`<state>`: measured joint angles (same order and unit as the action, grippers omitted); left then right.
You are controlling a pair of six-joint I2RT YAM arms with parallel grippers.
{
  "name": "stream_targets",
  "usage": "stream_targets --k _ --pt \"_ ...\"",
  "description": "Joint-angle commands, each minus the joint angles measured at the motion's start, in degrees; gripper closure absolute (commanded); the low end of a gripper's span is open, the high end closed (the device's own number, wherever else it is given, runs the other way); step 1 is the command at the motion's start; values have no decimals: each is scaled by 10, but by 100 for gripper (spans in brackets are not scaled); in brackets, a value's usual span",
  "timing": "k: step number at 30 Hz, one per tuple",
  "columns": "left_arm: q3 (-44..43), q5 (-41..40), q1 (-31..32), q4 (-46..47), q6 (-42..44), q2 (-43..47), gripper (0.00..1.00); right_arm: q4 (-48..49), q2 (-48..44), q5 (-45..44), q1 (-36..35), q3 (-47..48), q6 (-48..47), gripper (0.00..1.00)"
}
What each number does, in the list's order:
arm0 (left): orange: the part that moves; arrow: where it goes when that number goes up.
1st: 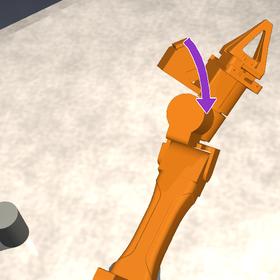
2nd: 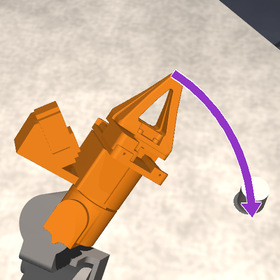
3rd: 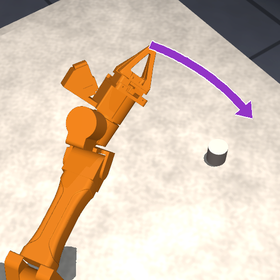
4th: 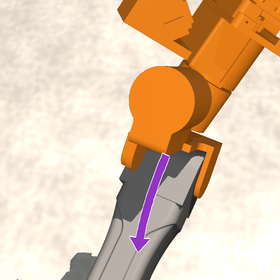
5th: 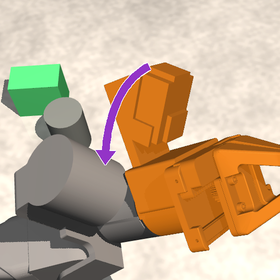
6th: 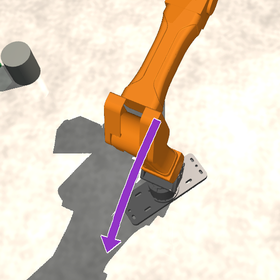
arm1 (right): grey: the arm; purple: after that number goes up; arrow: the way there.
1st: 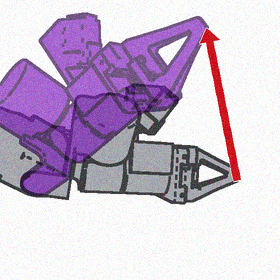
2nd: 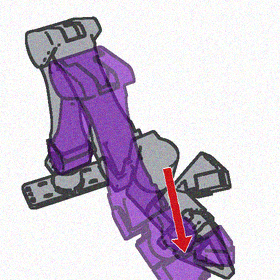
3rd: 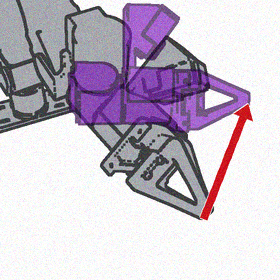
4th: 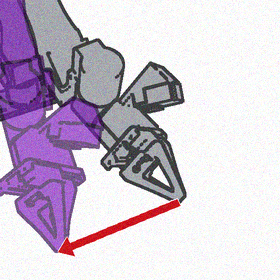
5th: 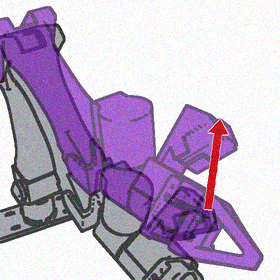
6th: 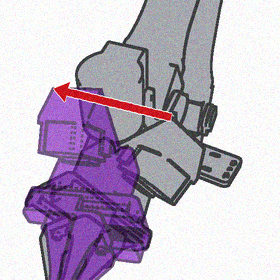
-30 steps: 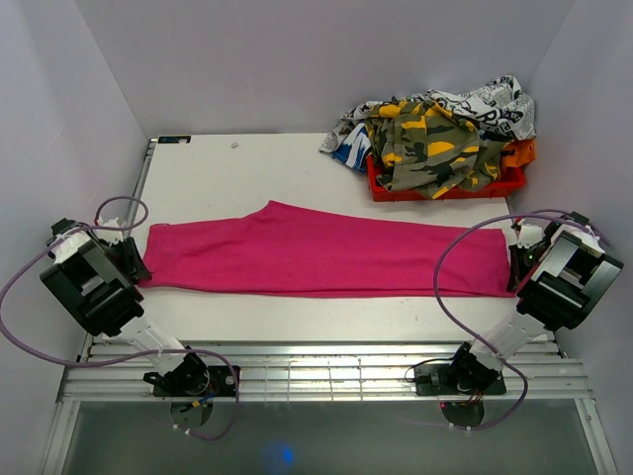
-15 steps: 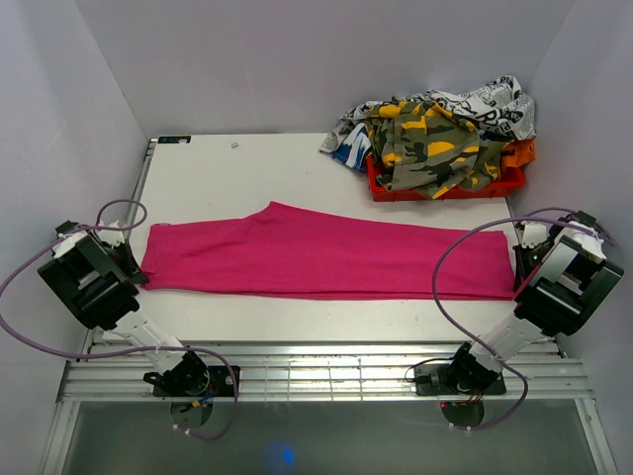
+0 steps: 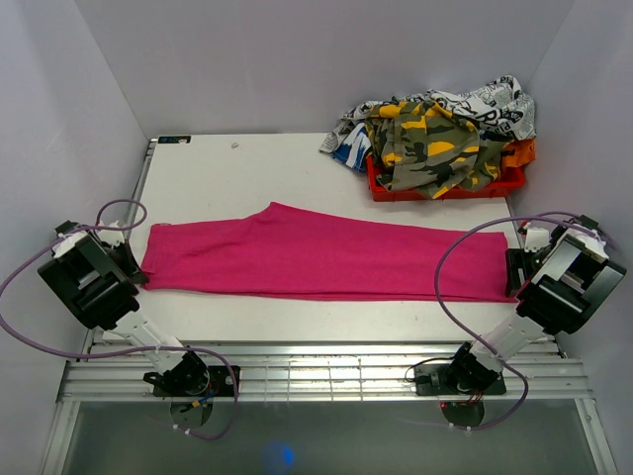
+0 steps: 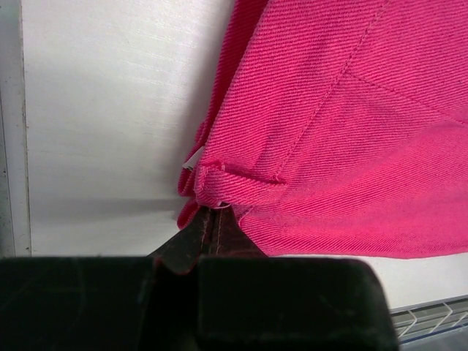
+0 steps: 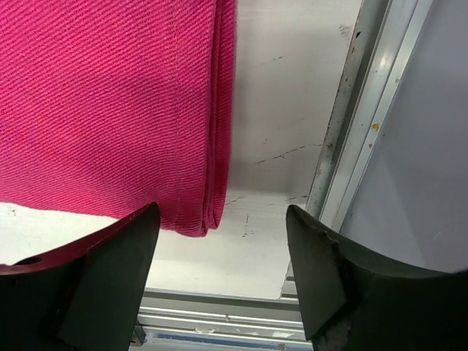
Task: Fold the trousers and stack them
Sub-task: Fold the trousers
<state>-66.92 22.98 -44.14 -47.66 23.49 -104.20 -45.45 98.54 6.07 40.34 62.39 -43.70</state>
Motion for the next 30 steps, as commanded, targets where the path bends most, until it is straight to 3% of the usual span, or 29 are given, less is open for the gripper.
stream_targets --k 1,5,14,17,21,30 --pt "-6 -4 -4 7 13 12 94 8 -9 2 5 9 7 24" --pt "-7 -5 -4 3 18 19 92 -3 10 31 5 12 18 27" --pt "-4 7 -4 -2 13 24 89 -8 63 87 5 -21 44 48" --pt "-7 9 -4 -4 13 24 89 -12 66 104 5 -18 49 61" --pt "-4 16 -4 -10 20 31 89 -38 41 113 6 11 40 92" --pt "24 49 0 -18 46 96 87 -154 -17 128 41 130 -35 92"
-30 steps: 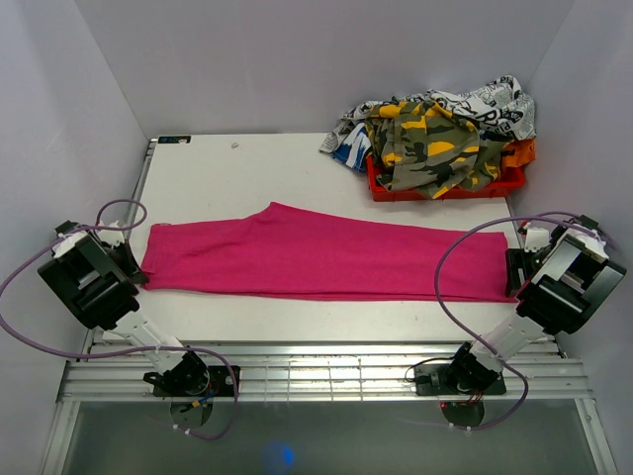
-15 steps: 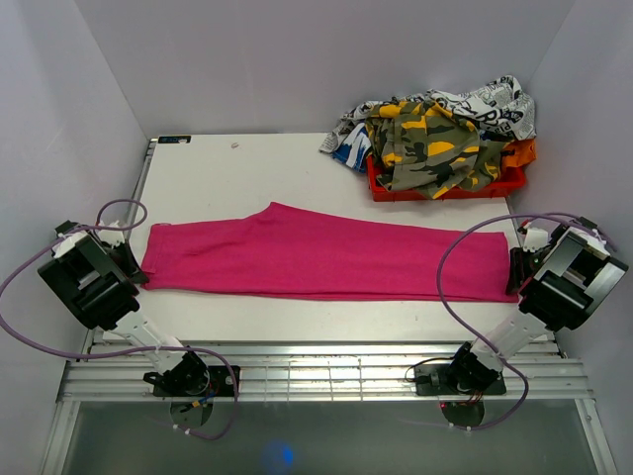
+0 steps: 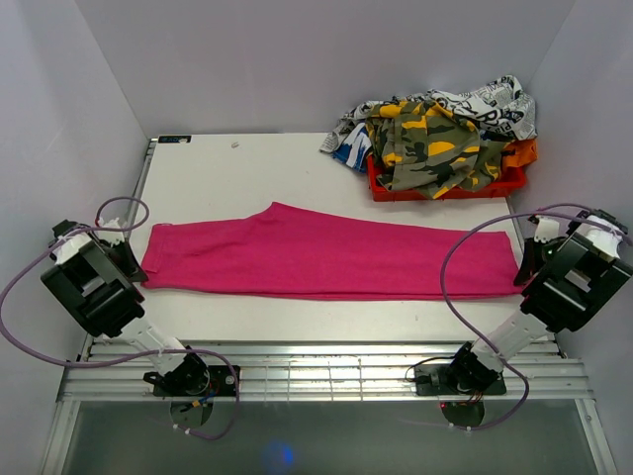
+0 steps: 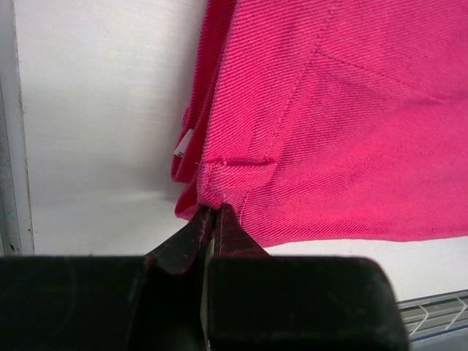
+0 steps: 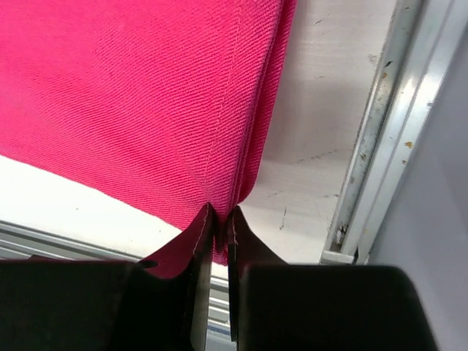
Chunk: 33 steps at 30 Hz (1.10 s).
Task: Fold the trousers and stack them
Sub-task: Fold the trousers
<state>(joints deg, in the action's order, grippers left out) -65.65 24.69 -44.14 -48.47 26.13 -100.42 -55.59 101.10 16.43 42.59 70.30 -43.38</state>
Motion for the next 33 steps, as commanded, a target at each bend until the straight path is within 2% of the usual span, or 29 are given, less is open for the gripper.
stream_targets --k 1,8,13,17,22,27,33 --pt "14 32 3 -10 27 67 87 -58 -51 28 19 60 -45 92" --pt "42 34 17 -10 46 123 84 -159 -103 155 -7 90 -70 92" --pt "61 30 20 -10 46 124 85 -192 -158 254 -105 63 -76 92" --pt "68 30 20 -7 42 120 85 -140 -194 279 -216 29 14 92" --pt "70 31 20 -4 36 110 85 -24 -209 298 -352 -6 120 92" --pt "83 35 20 2 31 101 85 85 -188 316 -477 -31 219 92" --pt "96 35 20 7 26 93 85 225 -137 312 -595 -45 326 92"
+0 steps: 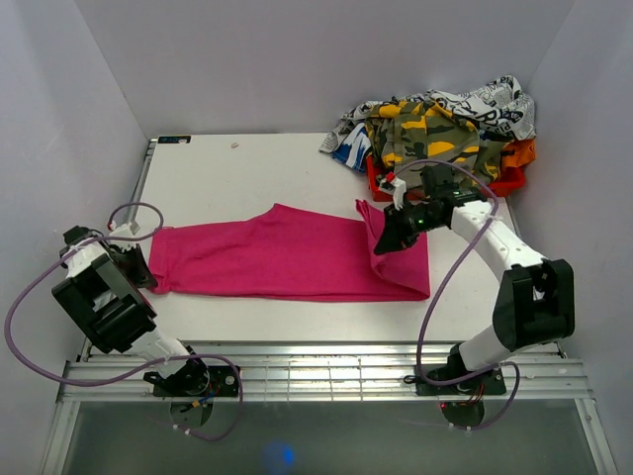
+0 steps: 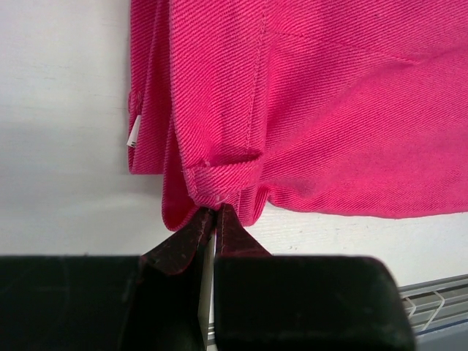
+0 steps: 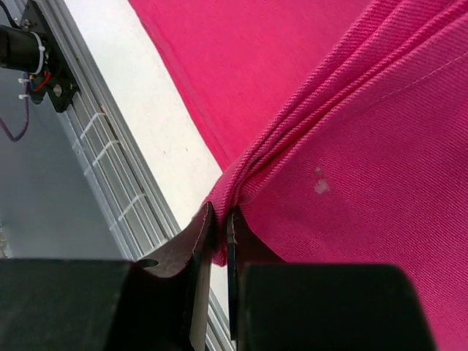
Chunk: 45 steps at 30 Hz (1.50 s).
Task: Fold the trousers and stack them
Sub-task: Fold the trousers
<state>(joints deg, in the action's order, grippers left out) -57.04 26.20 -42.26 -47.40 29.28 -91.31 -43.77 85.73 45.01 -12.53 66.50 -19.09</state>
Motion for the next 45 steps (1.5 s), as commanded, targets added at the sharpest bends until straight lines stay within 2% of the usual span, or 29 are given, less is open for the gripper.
stream_targets --k 1,3,8,16,21,26,45 --pt "10 19 2 -2 -6 -2 85 122 26 25 -55 -6 94 92" --pt "12 18 1 -2 -9 -7 85 164 54 21 -89 2 122 92" --pt "19 22 1 -5 -9 -19 82 192 128 8 -141 47 150 92" --pt "34 22 1 4 -16 -23 81 271 185 -3 -214 93 214 92" --pt "32 -11 1 17 -13 -28 81 287 210 -21 -252 109 231 92" --pt "25 -37 1 34 -15 -26 83 287 237 -37 -271 136 238 92" --pt "35 -40 2 41 -5 -33 84 287 298 -71 -319 211 261 92"
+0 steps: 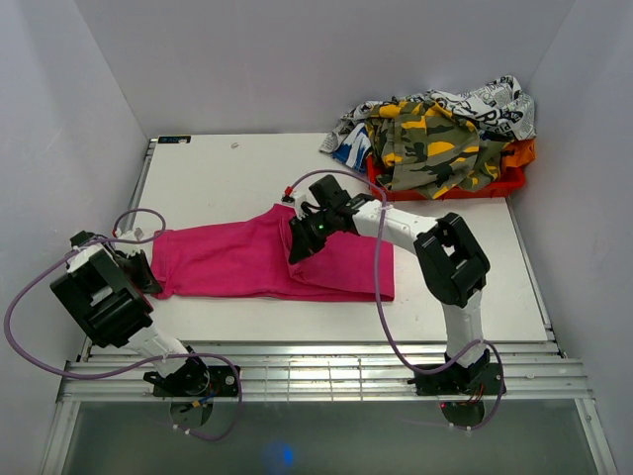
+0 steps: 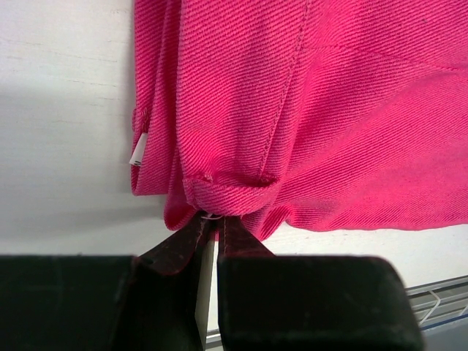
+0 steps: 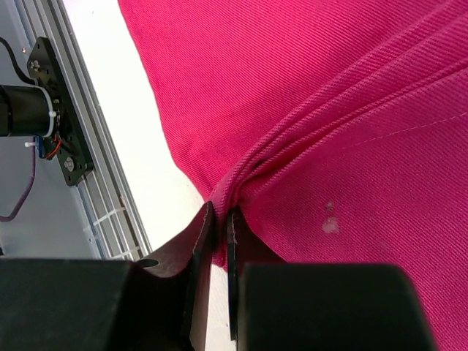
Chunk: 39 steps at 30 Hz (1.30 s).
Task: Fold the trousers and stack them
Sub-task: Fold the trousers
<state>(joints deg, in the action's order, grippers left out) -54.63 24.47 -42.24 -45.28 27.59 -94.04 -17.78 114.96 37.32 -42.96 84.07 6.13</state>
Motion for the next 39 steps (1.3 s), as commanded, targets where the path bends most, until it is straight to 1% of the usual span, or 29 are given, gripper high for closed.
stream_targets --k 1,17,22,27,29,30,32,33,34,35,36,37,38,39 --pt "12 -22 1 19 12 -6 84 27 9 4 -17 37 10 92" --pt "25 -29 1 26 20 -5 83 26 82 6 -36 84 20 92" --pt "28 -36 1 30 26 -5 83 26 81 3 -41 98 26 92" --pt "30 -35 1 30 26 -8 83 27 86 4 -42 92 26 92" --pt "28 -36 1 30 26 -5 80 28 94 13 -45 89 26 92" --pt "27 -37 1 28 27 -4 79 29 96 16 -47 84 26 89" --pt "13 -29 0 16 26 -3 76 35 97 24 -52 79 26 88" --pt "0 -22 1 -10 25 -4 75 34 97 26 -54 74 25 87" --pt "-39 -6 1 -23 20 -7 73 34 94 28 -56 72 23 84" --pt "-62 2 1 -37 18 -9 67 35 92 29 -58 70 20 77" --pt "-87 12 1 -64 16 -9 63 34 90 33 -59 67 17 53" --pt "-113 21 1 -76 15 -10 60 33 81 35 -59 68 15 48" --pt "-168 29 1 -88 12 -11 56 29 73 37 -58 67 11 46" --pt "-194 32 1 -96 12 -11 55 25 63 36 -58 67 4 36"
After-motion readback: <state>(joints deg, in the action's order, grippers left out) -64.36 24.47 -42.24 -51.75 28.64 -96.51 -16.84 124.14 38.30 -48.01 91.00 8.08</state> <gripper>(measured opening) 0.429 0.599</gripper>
